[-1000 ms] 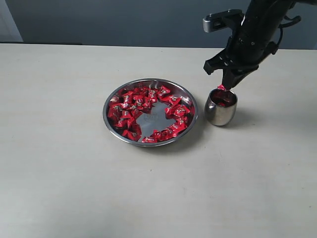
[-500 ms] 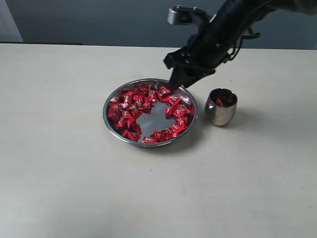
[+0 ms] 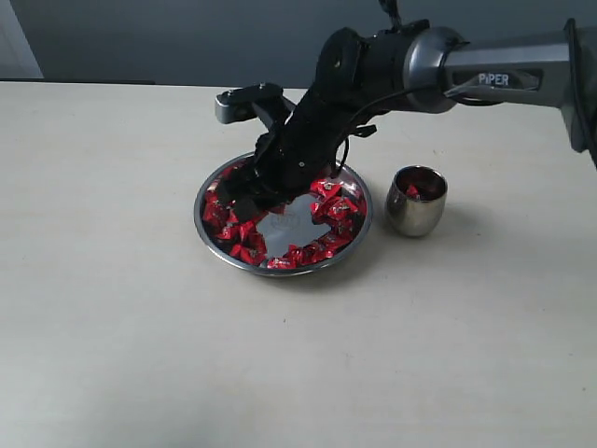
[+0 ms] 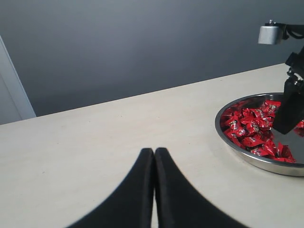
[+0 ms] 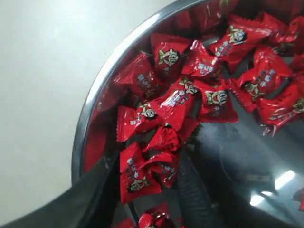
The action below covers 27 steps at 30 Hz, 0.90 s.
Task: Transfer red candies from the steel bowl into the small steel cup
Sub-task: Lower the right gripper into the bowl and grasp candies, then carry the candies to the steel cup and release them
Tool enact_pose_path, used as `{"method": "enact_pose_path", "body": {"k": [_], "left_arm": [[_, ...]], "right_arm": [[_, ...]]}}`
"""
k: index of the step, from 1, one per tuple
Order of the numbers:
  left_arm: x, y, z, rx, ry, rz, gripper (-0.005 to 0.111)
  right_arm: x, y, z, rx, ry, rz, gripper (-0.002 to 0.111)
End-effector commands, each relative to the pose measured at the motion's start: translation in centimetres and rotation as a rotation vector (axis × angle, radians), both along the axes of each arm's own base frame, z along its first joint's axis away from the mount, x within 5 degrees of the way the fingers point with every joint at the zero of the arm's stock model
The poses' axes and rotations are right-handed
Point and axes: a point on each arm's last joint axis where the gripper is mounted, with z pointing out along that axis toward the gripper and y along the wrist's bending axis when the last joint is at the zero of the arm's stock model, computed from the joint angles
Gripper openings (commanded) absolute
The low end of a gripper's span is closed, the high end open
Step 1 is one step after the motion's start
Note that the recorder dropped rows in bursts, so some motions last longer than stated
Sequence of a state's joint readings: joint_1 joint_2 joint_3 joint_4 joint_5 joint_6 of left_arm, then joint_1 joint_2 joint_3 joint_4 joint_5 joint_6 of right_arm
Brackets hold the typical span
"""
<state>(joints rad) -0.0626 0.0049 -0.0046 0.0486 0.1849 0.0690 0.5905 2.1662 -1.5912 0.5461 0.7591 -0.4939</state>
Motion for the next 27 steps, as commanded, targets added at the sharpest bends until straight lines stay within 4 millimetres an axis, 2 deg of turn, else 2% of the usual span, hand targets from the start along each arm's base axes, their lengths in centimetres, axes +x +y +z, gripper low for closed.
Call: {"method": "enact_pose_path", "body": {"k": [1,14,20,22,27], "left_arm": [[0.0,0.0,-0.1,-0.005,-0.005,0.0,0.002],[0.0,0.0,-0.1,-0.005,-0.005,0.0,0.002],[0.0,0.0,-0.1,-0.005,-0.005,0.0,0.002],[0.0,0.0,-0.1,-0.005,-0.005,0.0,0.002],[0.0,0.0,-0.1,-0.005,-0.005,0.0,0.002]], "right_arm": [[0.2,0.1,-1.3,-0.014,0.0,0.003,0.04],[0.4,0.1,-4.2,-0.057,0.039,0.006,0.04],[0.3,0.1,-4.2,-0.06,0.042,0.01,0.039],[0.4,0.0,-4.3,-0.063,0.036,0.011,0.032],[0.5,0.1,-4.2,-0.06,0.028,0.007,-0.001]]}}
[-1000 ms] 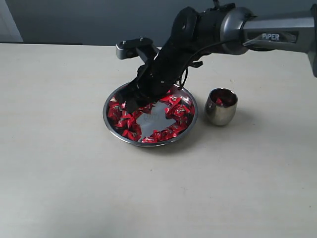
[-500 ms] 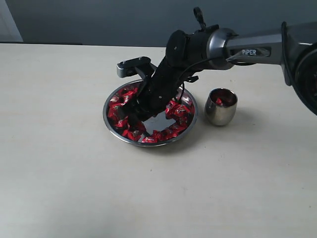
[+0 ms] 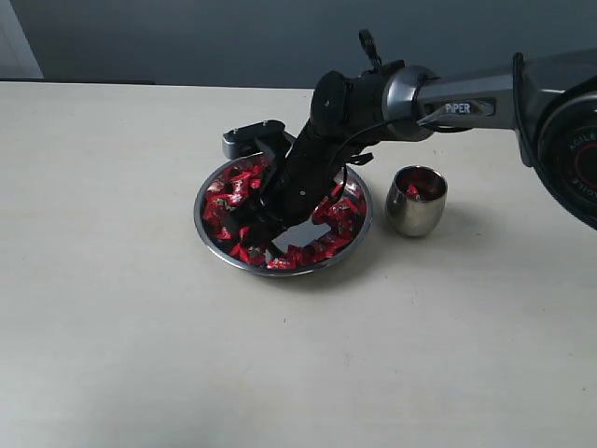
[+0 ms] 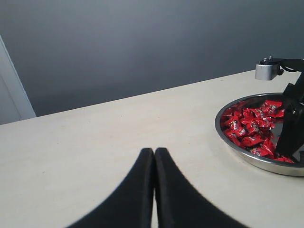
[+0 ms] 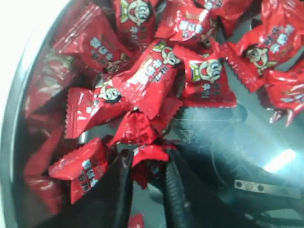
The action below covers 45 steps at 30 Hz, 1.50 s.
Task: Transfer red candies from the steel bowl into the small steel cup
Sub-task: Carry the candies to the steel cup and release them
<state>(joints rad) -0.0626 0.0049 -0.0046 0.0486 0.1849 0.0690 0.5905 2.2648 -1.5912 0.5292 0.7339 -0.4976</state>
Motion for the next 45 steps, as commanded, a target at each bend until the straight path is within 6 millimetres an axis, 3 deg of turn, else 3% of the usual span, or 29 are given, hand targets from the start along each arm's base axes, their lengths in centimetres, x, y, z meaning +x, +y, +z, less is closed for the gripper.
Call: {"method": "enact_pose_path", "body": {"k": [1,5,11,16,23,27,31,41,45], "left_arm": [[0.0,0.0,-0.1,-0.005,-0.005,0.0,0.002],[0.0,0.0,-0.1,-0.005,-0.005,0.0,0.002],[0.0,0.0,-0.1,-0.005,-0.005,0.0,0.002],[0.0,0.0,-0.1,-0.005,-0.005,0.0,0.002],[0.0,0.0,-0.1,-0.005,-0.005,0.0,0.002],[0.0,0.0,-0.1,-0.005,-0.005,0.0,0.002],[0.0,0.0,-0.1,-0.005,-0.005,0.0,0.002],[0.0,0.0,-0.1,-0.005,-0.005,0.0,0.002],[0.0,0.0,-0.1,-0.005,-0.005,0.0,0.002]], "right_arm": [[0.1,0.0,0.3,-0.001,-0.023,0.007,0.0],[0.2,-0.3,1.1,-0.029,-0.058,0.033,0.0],[0.6,-1.8,4.7,-0.089,-0.146,0.016,0.0],[1.3,-4.8,8.6,-0.103,-0.182,-0.044,0.0],[2.4,-11.1,12.9,-0.135,-0.193,-0.154,-0.001],[2.9,-14.6,13.3,-0.161,-0.143,-0.234,-0.001],[3.0,-16.9,13.0,-0.187,-0.06,-0.267,-0.001],[2.7,-17.5,12.6,-0.205,0.004,-0.262,0.0],[2.7,-17.6,11.8,-0.228,0.035,-0.25,0.012]]}}
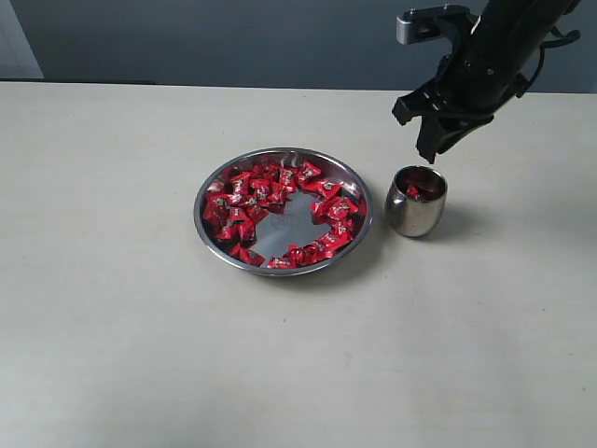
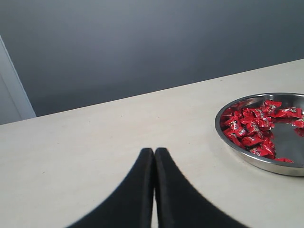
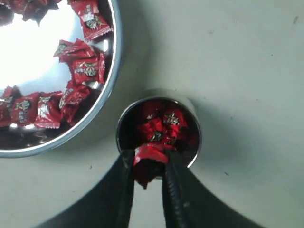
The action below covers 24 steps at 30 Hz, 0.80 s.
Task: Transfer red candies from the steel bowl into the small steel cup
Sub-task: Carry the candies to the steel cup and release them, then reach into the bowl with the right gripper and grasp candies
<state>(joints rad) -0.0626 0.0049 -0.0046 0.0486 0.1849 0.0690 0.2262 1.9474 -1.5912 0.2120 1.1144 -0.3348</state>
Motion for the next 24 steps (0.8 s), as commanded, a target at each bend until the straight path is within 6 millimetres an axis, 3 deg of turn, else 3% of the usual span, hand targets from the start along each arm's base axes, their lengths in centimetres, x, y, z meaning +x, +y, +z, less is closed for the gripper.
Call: {"method": "enact_pose_path", "body": {"k": [1,7,13,16,18,19,23,24], "left_arm": [[0.0,0.0,-0.1,-0.005,-0.005,0.0,0.002],[0.0,0.0,-0.1,-0.005,-0.005,0.0,0.002],[0.0,0.0,-0.1,-0.005,-0.005,0.0,0.002],[0.0,0.0,-0.1,-0.005,-0.005,0.0,0.002],[0.0,0.0,-0.1,-0.005,-0.005,0.0,0.002],[0.0,0.0,-0.1,-0.005,-0.005,0.0,0.002],[0.0,0.0,-0.1,-0.005,-0.005,0.0,0.002],[0.0,0.0,-0.1,-0.005,-0.005,0.0,0.002]], "right_arm": [[0.1,-0.3,-0.9,-0.019,0.042,0.008,0.017],[0.3,-0.2,-1.7,-0.018,0.056,0.006,0.036],[0.3,-0.1,-1.6,-0.004,0.055,-0.001,0.041],[0.1,0.7,-1.2,0.091,0.072,-0.024,0.041],[-0.1,2.1,-0.7,0.222,0.09,-0.026,0.041],[-0.5,4.0,-0.2,0.337,0.087,0.034,0.041],[-1.4,8.4,0.3,0.419,0.012,0.155,0.041],[-1.7,10.6,0.3,0.403,-0.083,0.185,0.041]]}}
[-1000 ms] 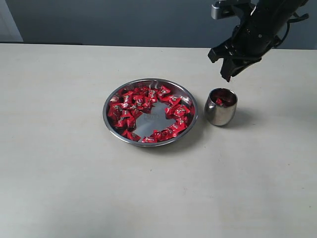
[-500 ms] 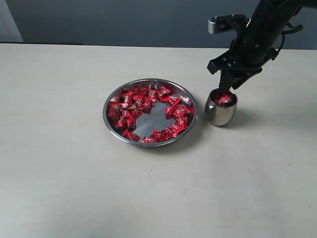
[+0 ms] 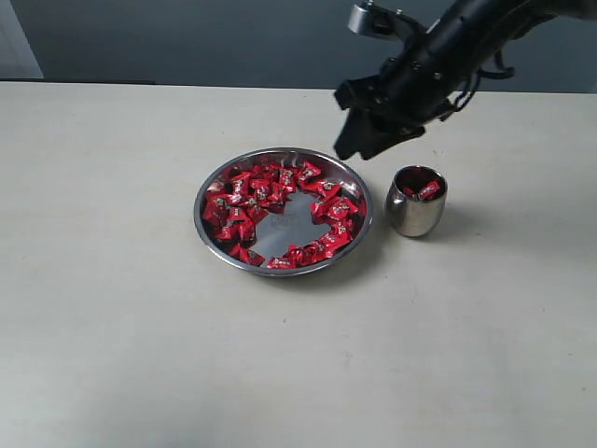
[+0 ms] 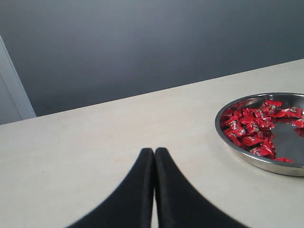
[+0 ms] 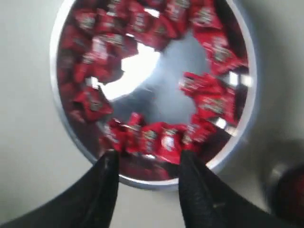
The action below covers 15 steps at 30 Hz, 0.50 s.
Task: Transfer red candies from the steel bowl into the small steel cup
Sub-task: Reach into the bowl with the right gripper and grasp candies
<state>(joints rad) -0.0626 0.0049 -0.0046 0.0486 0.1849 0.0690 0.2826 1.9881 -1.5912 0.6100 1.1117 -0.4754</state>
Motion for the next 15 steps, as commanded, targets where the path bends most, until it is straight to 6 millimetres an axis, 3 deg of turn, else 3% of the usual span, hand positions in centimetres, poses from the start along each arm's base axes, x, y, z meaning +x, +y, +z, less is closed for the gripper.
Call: {"method": "enact_pose_path", "body": {"k": [1,2,4,6,10,15], "left_arm": [[0.0,0.0,-0.1,-0.005,-0.005,0.0,0.002],[0.0,0.0,-0.1,-0.005,-0.005,0.0,0.002],[0.0,0.0,-0.1,-0.005,-0.005,0.0,0.002],[0.0,0.0,-0.1,-0.005,-0.005,0.0,0.002],[0.0,0.0,-0.1,-0.005,-0.005,0.0,0.002],[0.0,0.0,-0.1,-0.005,-0.005,0.0,0.002]], "right_arm": [[-1.0,6.2,0.5,0.057,-0.22,0.081,0.041],[-1.3,8.2,0.1,0.059,-0.274,0.09,0.041],[-1.6,9.7,-0.7,0.059,-0.294,0.099,0.041],[-2.0,11.5,-3.1,0.042,-0.275,0.129,0.041],[-1.7,12.4,-7.7,-0.003,-0.206,0.136,0.041],[-1.6,12.5,-10.1,-0.029,-0.16,0.139,0.041]]}}
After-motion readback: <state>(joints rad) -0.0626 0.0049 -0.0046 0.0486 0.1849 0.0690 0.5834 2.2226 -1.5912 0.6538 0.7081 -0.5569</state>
